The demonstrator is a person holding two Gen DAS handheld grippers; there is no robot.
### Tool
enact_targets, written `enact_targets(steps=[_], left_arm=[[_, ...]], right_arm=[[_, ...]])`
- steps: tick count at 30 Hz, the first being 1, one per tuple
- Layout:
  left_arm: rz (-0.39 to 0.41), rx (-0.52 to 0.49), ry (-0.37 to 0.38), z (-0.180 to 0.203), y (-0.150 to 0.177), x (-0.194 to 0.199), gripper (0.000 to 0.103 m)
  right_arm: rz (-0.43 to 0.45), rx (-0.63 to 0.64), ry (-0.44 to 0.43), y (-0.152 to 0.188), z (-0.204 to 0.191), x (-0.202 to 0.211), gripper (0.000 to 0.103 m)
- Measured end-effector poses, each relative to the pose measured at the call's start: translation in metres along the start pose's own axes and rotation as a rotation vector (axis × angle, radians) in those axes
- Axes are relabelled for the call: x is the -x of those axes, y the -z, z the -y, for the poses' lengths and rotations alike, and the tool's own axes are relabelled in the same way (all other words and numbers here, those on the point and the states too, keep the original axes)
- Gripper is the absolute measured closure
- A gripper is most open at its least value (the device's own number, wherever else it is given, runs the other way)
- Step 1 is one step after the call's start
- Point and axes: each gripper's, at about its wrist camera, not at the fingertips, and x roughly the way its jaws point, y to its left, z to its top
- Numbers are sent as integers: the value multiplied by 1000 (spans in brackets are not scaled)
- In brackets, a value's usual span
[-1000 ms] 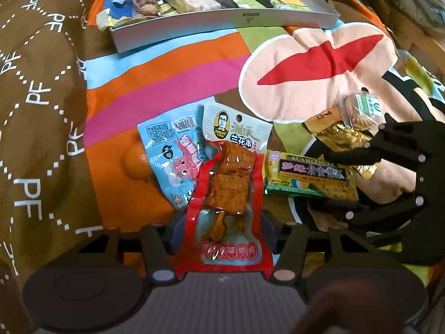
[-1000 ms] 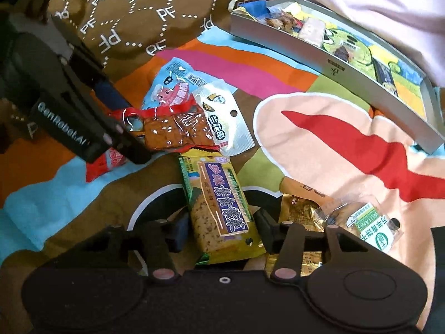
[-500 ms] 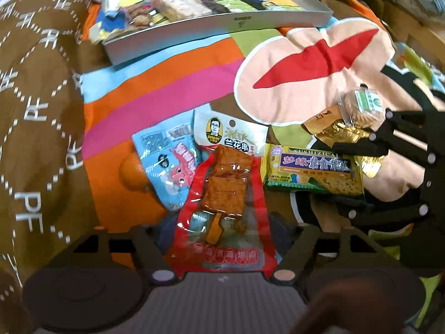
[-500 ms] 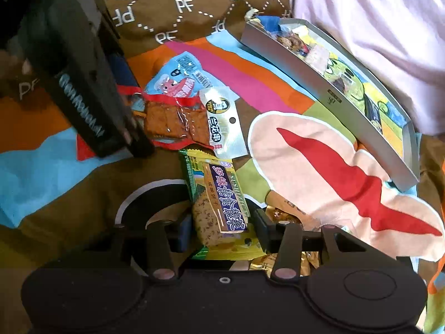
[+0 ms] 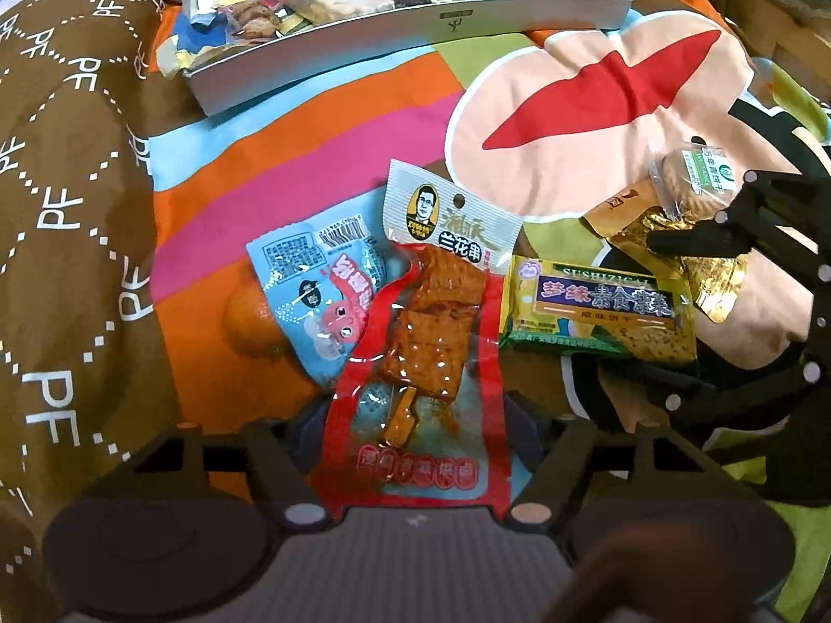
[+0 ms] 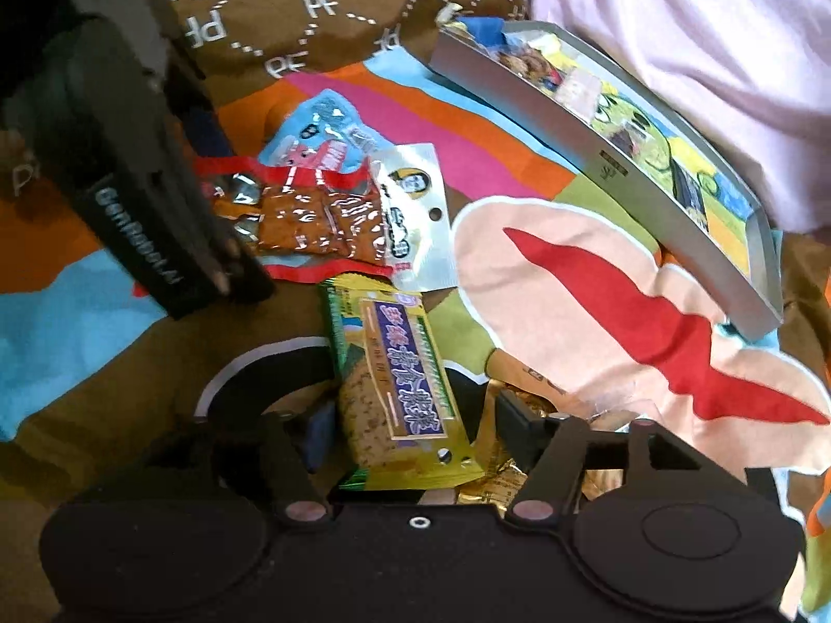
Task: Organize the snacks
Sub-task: 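Grasp the red tofu skewer pack with the left tool while the right tool holds the green bar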
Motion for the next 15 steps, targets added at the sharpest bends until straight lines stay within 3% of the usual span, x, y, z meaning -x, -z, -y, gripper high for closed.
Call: enact_targets(steps=[2,4,6,11,15], left_arm=[[1,22,1,-1,-1,2,37],[11,39,3,-2,0,8,44],[20,46,2,-3,1,12,49],[26,87,10,-12,1,14,56],[33,86,6,-11,1,14,60]], right_arm=[[-6,-29,-17,0,4,-2,38],[-10,-54,-42,0,7,-3,49],[-13,-64,-58,0,6,-2,51],[16,55,5,0,-12,3,55],[42,188,105,3,-27,5,56]])
